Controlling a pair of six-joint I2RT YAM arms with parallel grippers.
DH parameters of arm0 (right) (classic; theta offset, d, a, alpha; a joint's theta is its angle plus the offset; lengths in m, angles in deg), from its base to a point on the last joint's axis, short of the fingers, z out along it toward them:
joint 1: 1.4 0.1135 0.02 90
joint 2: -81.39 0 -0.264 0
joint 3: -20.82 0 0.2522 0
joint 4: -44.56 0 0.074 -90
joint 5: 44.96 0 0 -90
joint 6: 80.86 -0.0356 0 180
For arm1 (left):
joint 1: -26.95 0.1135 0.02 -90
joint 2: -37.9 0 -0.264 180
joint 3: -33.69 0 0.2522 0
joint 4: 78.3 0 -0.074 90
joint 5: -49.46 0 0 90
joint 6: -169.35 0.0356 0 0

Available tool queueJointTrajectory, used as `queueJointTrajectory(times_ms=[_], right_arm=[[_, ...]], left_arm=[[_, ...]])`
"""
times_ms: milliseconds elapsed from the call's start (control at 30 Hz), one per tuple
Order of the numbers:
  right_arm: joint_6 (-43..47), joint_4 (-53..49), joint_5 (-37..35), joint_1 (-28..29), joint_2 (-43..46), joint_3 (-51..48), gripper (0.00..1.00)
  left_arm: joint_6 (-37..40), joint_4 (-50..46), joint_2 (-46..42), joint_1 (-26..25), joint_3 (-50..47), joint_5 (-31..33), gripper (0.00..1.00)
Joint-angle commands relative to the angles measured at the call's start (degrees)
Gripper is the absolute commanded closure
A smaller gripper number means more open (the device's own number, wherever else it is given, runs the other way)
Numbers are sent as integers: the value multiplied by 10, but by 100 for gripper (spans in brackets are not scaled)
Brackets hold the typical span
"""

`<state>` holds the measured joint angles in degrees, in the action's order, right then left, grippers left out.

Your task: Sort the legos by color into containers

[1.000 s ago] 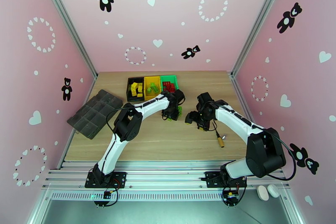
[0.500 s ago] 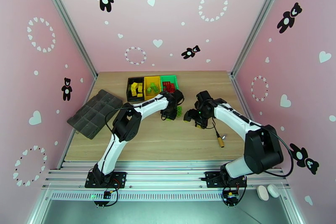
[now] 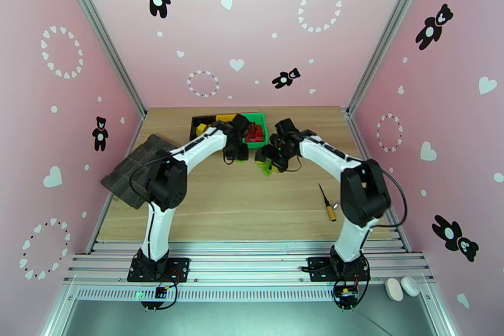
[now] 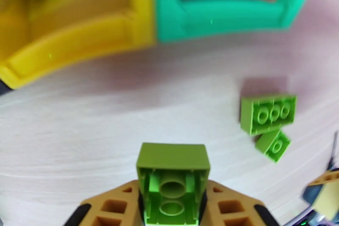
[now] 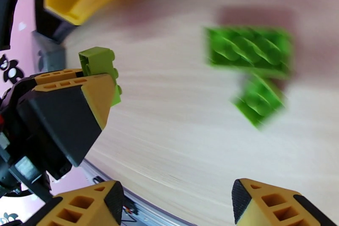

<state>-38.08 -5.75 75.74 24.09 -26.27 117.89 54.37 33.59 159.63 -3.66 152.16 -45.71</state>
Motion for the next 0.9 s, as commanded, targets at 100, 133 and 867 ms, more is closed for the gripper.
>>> queueJointTrajectory(times_ms=[100, 133, 867], right_arm=[[-17, -3, 44, 6, -76, 118, 28], [-15, -10, 44, 6, -86, 135, 29], [51, -118, -52, -12, -67, 160, 27]], left_arm=[[-24, 4, -8, 60, 41, -52, 65], [-24, -2, 0, 68, 57, -55, 65], [-15, -54, 65, 104, 223, -63, 24]])
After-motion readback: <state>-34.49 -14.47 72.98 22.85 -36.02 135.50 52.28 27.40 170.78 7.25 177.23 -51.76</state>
